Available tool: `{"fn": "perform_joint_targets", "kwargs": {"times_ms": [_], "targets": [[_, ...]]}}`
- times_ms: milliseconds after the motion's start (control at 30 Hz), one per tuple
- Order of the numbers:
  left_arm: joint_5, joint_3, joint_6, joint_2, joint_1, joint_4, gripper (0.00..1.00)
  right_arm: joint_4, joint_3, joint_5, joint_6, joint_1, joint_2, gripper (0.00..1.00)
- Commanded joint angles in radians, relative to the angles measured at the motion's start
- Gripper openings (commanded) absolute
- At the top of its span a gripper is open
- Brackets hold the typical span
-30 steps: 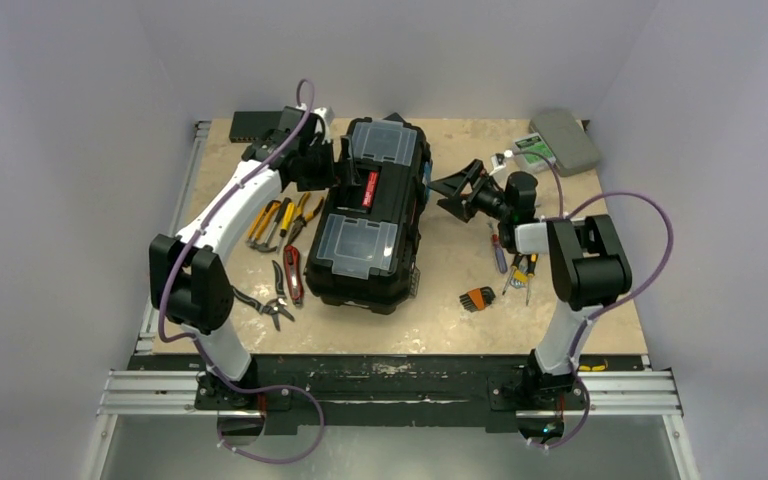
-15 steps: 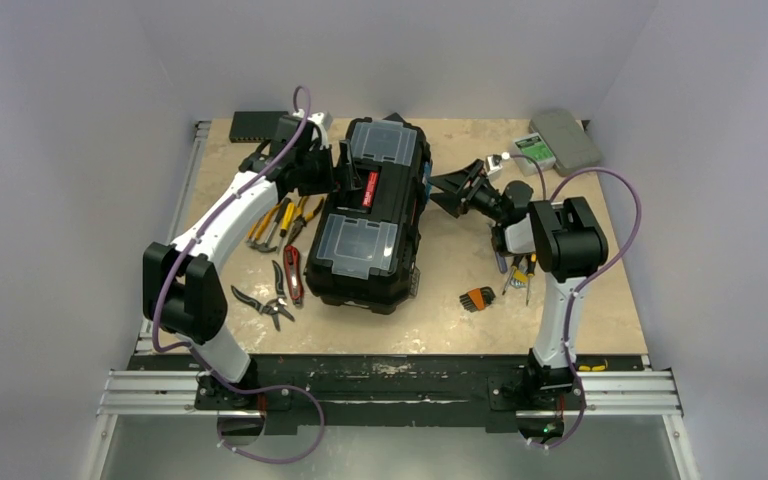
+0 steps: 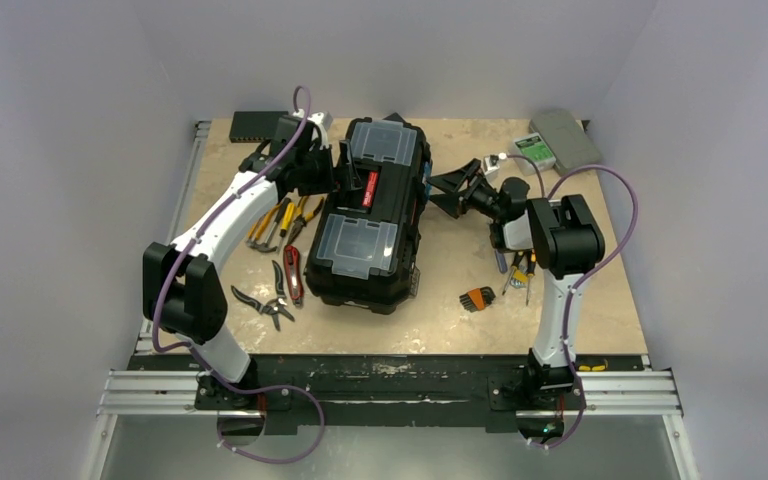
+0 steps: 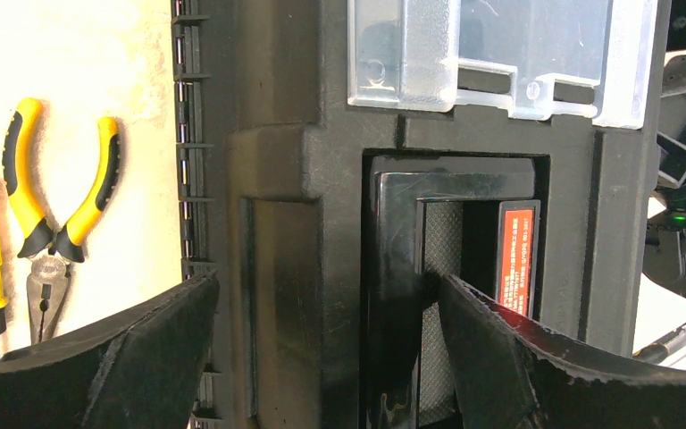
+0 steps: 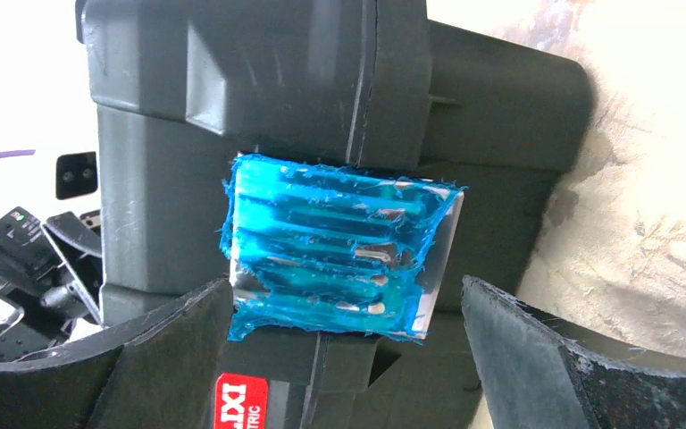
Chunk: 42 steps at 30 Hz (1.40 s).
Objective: Pack the tool kit
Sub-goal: Open the toolbox at the center of the board.
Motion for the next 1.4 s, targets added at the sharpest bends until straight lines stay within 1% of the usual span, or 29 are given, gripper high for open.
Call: {"fn": "perform_joint_targets", "kwargs": {"times_ms": [0,233,333,400,433,500,567,600,667,833,967,1033,1067,1133,1200,1267,1367], "targets": [[-0.027,-0.006,0.023,-0.010,0.004,-0.068,0.89,-0.060,0.064,0.021,-0.061,0.021,-0.008,0.99],[-0.011,0.002,0.024,0.010,0.003,-0.071,0.89,0.030,0.124,0.005,0.046,0.057,0.051,0.99],[0.012,0.020,0.031,0.024,0.003,-0.080,0.87,0.045,0.135,-0.001,0.090,0.059,0.079,0.99],[0.016,0.033,0.036,0.033,0.003,-0.090,0.86,0.085,0.132,-0.002,0.128,0.060,0.092,0.99],[0.018,0.039,0.040,0.036,0.003,-0.093,0.86,0.107,0.132,-0.004,0.149,0.061,0.096,0.97],[0.020,0.043,0.040,0.041,0.003,-0.095,0.85,0.132,0.132,-0.007,0.176,0.060,0.102,0.88],[0.028,0.044,0.040,0.044,0.002,-0.092,0.84,0.136,0.132,-0.012,0.184,0.060,0.097,0.76],[0.031,0.044,0.042,0.047,0.002,-0.092,0.84,0.133,0.132,-0.017,0.184,0.060,0.093,0.69],[0.037,0.046,0.047,0.055,0.003,-0.095,0.83,0.121,0.134,-0.029,0.169,0.060,0.081,0.52],[0.031,0.054,0.056,0.072,0.002,-0.118,0.81,-0.043,0.123,-0.024,0.058,0.060,0.022,0.27],[-0.005,0.054,0.065,0.074,0.000,-0.136,0.80,-0.134,0.114,-0.007,-0.005,0.061,-0.026,0.15],[-0.039,0.058,0.070,0.074,-0.004,-0.149,0.79,-0.277,0.131,0.028,-0.093,0.061,-0.061,0.09],[-0.055,0.059,0.073,0.075,-0.008,-0.156,0.79,-0.380,0.142,0.050,-0.158,0.064,-0.079,0.06],[-0.087,0.064,0.080,0.080,-0.015,-0.169,0.79,-0.571,0.170,0.101,-0.274,0.068,-0.116,0.03],[-0.116,0.072,0.087,0.090,-0.031,-0.182,0.78,-0.694,0.192,0.146,-0.350,0.070,-0.133,0.00],[-0.124,0.078,0.088,0.103,-0.041,-0.190,0.78,-0.758,0.203,0.173,-0.376,0.070,-0.138,0.00],[-0.135,0.082,0.086,0.118,-0.059,-0.191,0.78,-0.802,0.211,0.195,-0.387,0.069,-0.139,0.00]]}}
